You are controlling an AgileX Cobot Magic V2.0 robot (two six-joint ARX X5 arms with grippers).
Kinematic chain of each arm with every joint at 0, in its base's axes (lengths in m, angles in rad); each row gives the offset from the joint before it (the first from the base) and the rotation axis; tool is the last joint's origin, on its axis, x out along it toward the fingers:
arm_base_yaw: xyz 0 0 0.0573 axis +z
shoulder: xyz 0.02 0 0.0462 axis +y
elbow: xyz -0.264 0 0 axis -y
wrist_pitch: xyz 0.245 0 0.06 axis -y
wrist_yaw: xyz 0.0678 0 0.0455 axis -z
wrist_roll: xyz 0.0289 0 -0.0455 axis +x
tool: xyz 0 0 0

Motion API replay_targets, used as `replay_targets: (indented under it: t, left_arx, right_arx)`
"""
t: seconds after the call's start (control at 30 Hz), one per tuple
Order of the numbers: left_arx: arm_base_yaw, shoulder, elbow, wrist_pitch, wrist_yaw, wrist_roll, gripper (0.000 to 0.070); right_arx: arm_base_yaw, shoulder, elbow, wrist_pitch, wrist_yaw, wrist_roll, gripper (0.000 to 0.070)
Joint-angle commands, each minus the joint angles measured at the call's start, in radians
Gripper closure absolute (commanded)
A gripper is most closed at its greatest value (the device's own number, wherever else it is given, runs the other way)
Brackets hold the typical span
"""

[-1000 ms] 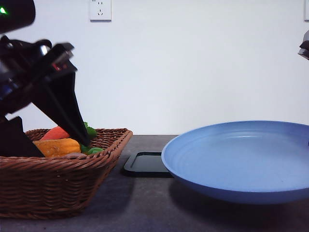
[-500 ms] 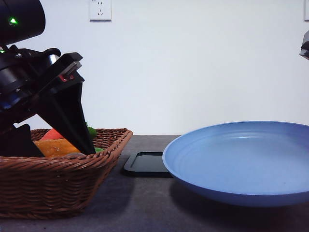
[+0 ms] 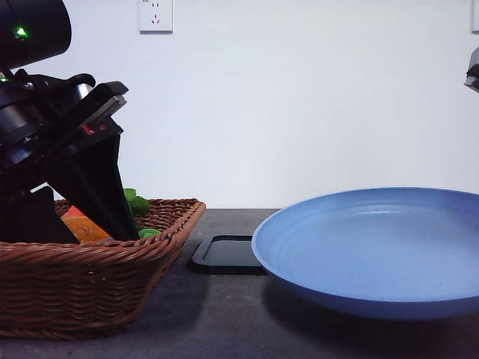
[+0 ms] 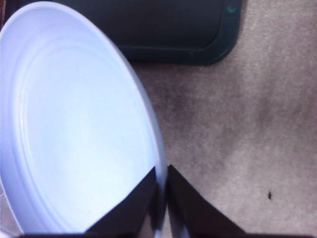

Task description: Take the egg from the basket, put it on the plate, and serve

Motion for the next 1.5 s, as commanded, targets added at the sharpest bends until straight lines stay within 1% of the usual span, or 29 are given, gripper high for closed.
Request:
replay_targets:
  t: [0.0, 0.3, 0.47, 0.57, 0.63, 0.73, 0.8, 0.9, 1.0, 1.07, 1.13, 1.2, 1.27, 1.33, 1.4, 1.47]
  left_arx:
    - [-0.01, 0.014, 0.013, -0.008, -0.002, 0.023, 0.0439]
    - [-0.01, 0.014, 0.013, -0.008, -0.002, 0.024, 0.0447]
    - [-0.01, 0.014, 0.014, -0.008, -0.002, 0.032, 0.0482]
    - [-0.009, 0.014, 0.018, -0.01, -0.002, 0.037, 0.0482]
    - [-0.009, 0.014, 0.031, -0.032, -0.002, 0.048, 0.0482]
    - [-0.008, 0.014, 0.073, -0.097, -0.002, 0.064, 0.0482]
    - [-0.007, 0.014, 0.115, -0.149, -0.002, 0.091, 0.0482]
    - [-0.008, 0.014, 0.186, -0.212, -0.002, 0.11, 0.0482]
    - [-0.009, 0.014, 0.26, -0.251, 0.002, 0.109, 0.0482]
    - [-0.014, 0.014, 0.304, -0.259, 0.023, 0.109, 0.0482]
    - [-0.029, 0.014, 0.34, -0.253, 0.072, 0.108, 0.0482]
    - [-0.055, 0.014, 0.364, -0.235, 0.116, 0.104, 0.0482]
    - [-0.092, 0.014, 0.374, -0.204, 0.134, 0.102, 0.0482]
    - [-0.137, 0.014, 0.374, -0.165, 0.131, 0.107, 0.0482]
    - [-0.186, 0.018, 0.374, -0.135, 0.119, 0.128, 0.0482]
    - [-0.238, 0.026, 0.374, -0.12, 0.076, 0.163, 0.0481]
  right_arx:
    - [0.002, 0.005, 0.011, 0.004, -0.004, -0.011, 0.07]
    - [0.002, 0.005, 0.011, 0.003, -0.004, -0.011, 0.07]
    - [0.002, 0.005, 0.011, 0.004, -0.004, -0.012, 0.07]
    - [0.002, 0.005, 0.011, 0.004, -0.004, -0.011, 0.07]
    - [0.002, 0.005, 0.011, 0.004, -0.004, -0.011, 0.07]
    - [0.001, 0.005, 0.011, 0.003, -0.011, -0.011, 0.07]
    - [0.001, 0.005, 0.013, 0.003, -0.028, -0.01, 0.07]
    - [0.001, 0.005, 0.024, -0.002, -0.071, -0.001, 0.07]
    - [0.002, 0.006, 0.037, -0.007, -0.137, 0.022, 0.07]
    - [0.005, 0.007, 0.041, -0.007, -0.194, 0.03, 0.07]
    - [0.009, 0.007, 0.043, -0.007, -0.221, 0.04, 0.07]
    - [0.017, 0.007, 0.043, -0.009, -0.225, 0.043, 0.07]
    - [0.028, 0.007, 0.043, -0.011, -0.225, 0.047, 0.07]
    - [0.042, 0.007, 0.043, -0.011, -0.225, 0.054, 0.07]
    - [0.056, 0.007, 0.043, -0.011, -0.225, 0.063, 0.07]
    - [0.072, 0.007, 0.043, -0.011, -0.225, 0.068, 0.07]
